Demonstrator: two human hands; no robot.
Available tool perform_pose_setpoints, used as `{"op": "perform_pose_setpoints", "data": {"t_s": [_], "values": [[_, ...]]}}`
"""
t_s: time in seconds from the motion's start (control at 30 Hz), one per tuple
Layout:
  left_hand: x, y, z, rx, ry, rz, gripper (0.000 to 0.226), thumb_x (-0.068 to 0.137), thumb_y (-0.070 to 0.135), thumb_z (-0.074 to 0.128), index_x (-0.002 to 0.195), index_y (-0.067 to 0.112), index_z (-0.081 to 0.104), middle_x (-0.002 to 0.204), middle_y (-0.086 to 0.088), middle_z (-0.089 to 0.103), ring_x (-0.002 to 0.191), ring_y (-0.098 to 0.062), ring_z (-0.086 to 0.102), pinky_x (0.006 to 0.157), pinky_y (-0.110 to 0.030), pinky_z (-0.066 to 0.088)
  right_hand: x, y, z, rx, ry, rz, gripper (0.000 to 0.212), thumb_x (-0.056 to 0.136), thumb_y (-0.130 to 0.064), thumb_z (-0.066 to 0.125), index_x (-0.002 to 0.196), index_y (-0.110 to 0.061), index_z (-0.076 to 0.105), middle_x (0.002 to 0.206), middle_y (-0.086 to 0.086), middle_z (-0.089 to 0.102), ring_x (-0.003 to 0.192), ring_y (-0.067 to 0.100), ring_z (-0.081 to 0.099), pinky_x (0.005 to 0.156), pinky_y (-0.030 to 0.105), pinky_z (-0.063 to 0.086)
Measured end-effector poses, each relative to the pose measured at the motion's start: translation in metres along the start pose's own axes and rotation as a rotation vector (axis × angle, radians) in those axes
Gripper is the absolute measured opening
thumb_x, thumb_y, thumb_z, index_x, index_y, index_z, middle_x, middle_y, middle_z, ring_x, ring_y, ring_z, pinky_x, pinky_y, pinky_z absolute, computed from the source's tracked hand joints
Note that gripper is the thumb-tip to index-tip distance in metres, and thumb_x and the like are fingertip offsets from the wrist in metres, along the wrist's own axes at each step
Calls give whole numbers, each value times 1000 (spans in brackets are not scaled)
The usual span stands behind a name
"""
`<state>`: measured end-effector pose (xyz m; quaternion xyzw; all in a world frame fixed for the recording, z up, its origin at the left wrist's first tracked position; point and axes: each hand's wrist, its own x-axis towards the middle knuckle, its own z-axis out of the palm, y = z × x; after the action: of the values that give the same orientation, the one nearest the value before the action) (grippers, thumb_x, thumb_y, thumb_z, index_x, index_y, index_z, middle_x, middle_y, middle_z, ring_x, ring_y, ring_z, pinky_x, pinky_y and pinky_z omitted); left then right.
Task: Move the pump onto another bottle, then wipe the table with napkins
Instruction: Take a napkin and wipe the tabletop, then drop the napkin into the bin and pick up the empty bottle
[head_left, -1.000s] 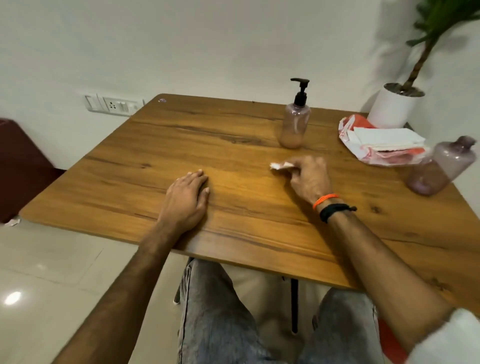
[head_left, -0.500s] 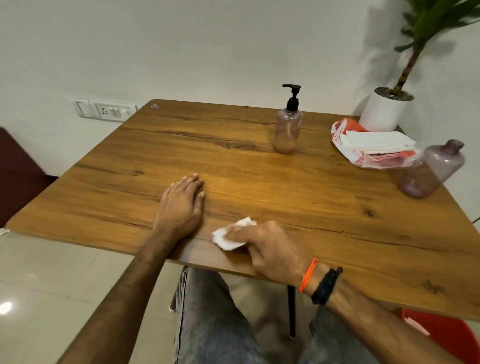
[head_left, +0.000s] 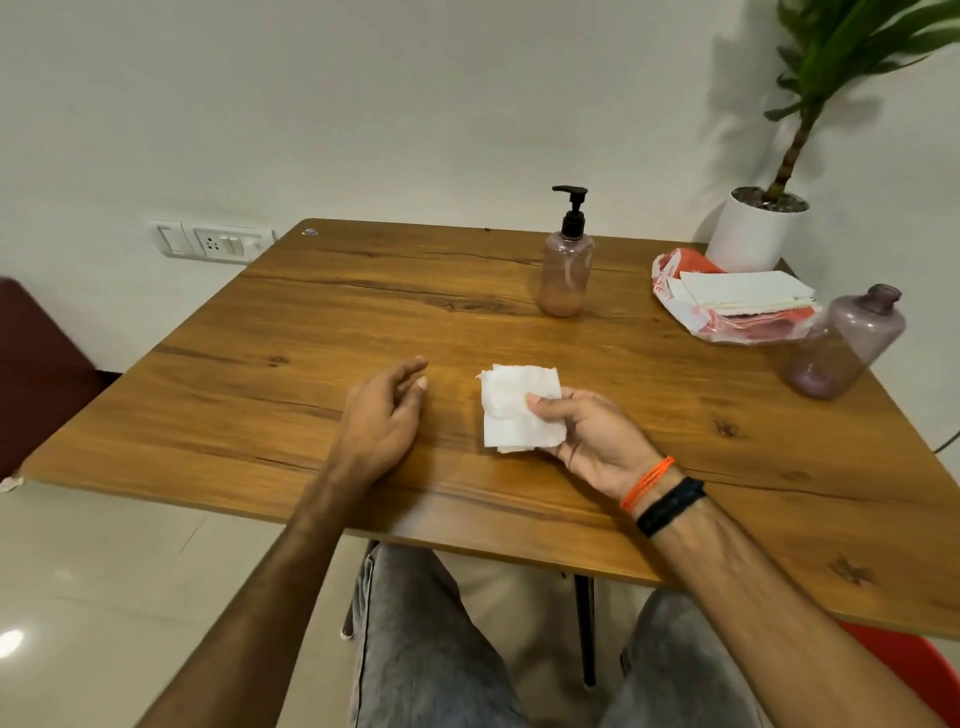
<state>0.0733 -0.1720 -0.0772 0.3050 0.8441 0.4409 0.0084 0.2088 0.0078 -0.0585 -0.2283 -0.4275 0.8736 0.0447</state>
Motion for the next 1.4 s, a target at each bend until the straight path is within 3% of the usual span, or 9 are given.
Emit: {"op": "perform_pose_setpoints", "data": {"t_s": [0.17, 0.27, 0.43, 0.7, 1.03, 1.17, 1.23, 1.33, 1.4], "values": [[1, 28, 16, -728, -191, -331, 42, 87, 25, 64, 125, 10, 57, 108, -5, 73, 97, -19, 70, 84, -31, 58, 8, -4, -6, 1, 29, -44, 31, 91, 5, 52, 122, 3, 57, 119, 20, 66, 101, 27, 68, 77, 34, 61], [2, 39, 25, -848, -269, -433, 58, 66, 29, 80, 118, 11, 61, 98, -8, 76, 88, -21, 73, 74, -30, 61, 7, -6, -7, -141, 92, -117, 27, 89, 0, 59, 116, -3, 64, 112, 16, 70, 100, 26, 68, 78, 33, 60], [4, 54, 39, -890, -243, -474, 45, 72, 7, 80, 112, 7, 59, 94, -12, 76, 87, -24, 74, 64, -27, 60, 1, -13, -13, -356, 208, -198, 18, 80, -8, 74, 97, -12, 72, 97, 8, 75, 84, 18, 72, 67, 28, 60], [9, 77, 67, -908, -300, -472, 24, 76, -6, 73, 95, 6, 63, 96, -13, 73, 85, -23, 73, 63, -28, 60, -21, -34, -49, -337, 201, -201, 20, 84, 2, 67, 98, -12, 69, 93, 8, 74, 74, 14, 72, 51, 21, 55], [34, 125, 165, -846, -482, -445, 30, 79, -9, 59, 62, 12, 74, 79, -9, 75, 78, -18, 73, 65, -23, 58, -53, -67, -141, -148, 264, -262, 34, 88, 9, 43, 74, 0, 73, 89, 14, 74, 83, 19, 72, 66, 25, 59], [44, 158, 207, -765, -573, -444, 20, 58, 14, 61, 68, 12, 78, 82, -7, 76, 88, -19, 73, 80, -26, 58, -67, -84, -178, -217, 404, -317, 35, 89, 6, 48, 68, -5, 74, 81, 10, 74, 80, 16, 71, 65, 22, 58], [47, 176, 224, -730, -653, -424, 17, 67, 11, 65, 77, 8, 78, 81, -7, 76, 80, -20, 72, 72, -26, 57, -76, -93, -194, -321, 534, -336, 19, 84, 9, 58, 80, -2, 73, 85, 11, 73, 82, 16, 69, 71, 22, 59], [46, 212, 244, -627, -712, -351, 10, 77, 5, 73, 85, 10, 78, 66, 4, 73, 53, -2, 61, 49, -14, 46, -91, -106, -212, -325, 702, -383, 17, 78, 9, 67, 89, -3, 73, 87, 13, 70, 82, 17, 68, 75, 22, 59], [44, 237, 259, -603, -734, -288, 15, 75, 2, 77, 88, 10, 76, 67, 8, 73, 55, 2, 63, 52, -9, 47, -104, -116, -221, -237, 776, -433, 22, 76, 10, 68, 93, -5, 72, 81, 7, 71, 78, 14, 69, 68, 20, 58]]}}
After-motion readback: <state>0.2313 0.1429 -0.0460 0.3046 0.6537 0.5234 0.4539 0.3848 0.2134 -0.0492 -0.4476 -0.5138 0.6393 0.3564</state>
